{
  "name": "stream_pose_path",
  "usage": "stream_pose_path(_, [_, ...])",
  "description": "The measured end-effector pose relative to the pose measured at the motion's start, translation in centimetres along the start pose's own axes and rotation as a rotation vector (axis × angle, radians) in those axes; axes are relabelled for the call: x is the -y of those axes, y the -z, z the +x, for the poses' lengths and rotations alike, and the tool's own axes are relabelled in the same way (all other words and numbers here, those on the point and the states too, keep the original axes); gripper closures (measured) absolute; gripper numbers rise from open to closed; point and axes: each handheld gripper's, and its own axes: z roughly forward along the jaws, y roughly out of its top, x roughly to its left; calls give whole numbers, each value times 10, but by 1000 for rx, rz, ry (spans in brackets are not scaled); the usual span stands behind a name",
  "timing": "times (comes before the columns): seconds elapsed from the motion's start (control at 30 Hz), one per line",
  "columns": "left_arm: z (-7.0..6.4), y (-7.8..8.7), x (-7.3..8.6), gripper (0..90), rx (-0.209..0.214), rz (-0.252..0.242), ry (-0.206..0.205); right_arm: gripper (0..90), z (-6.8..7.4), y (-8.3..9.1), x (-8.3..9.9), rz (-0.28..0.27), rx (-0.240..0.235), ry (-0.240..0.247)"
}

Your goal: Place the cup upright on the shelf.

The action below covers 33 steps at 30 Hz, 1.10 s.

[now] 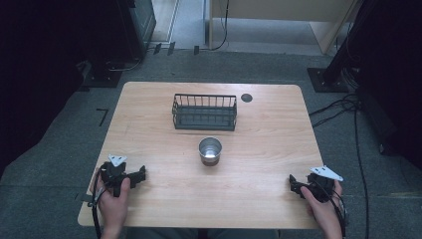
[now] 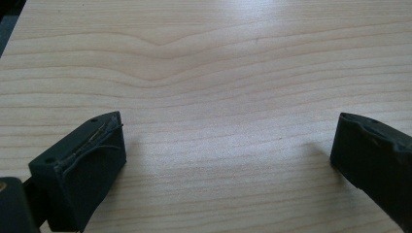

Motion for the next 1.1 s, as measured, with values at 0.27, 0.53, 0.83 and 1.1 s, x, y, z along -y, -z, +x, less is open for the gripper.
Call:
stream_pose_path(0.27, [0, 0, 0, 0, 0, 0, -1, 4, 5, -1, -1, 30, 6, -11])
stream_pose_path(0.53, [0, 0, 0, 0, 0, 0, -1, 4, 20, 8, -18, 13, -44, -46])
stream_pose_path(0.83, [0, 0, 0, 0, 0, 0, -1, 7, 47, 12, -36, -8, -93, 12])
stream_pose_path(1.1, [0, 0, 0, 0, 0, 0, -1, 7, 67, 11, -47, -28, -130, 37])
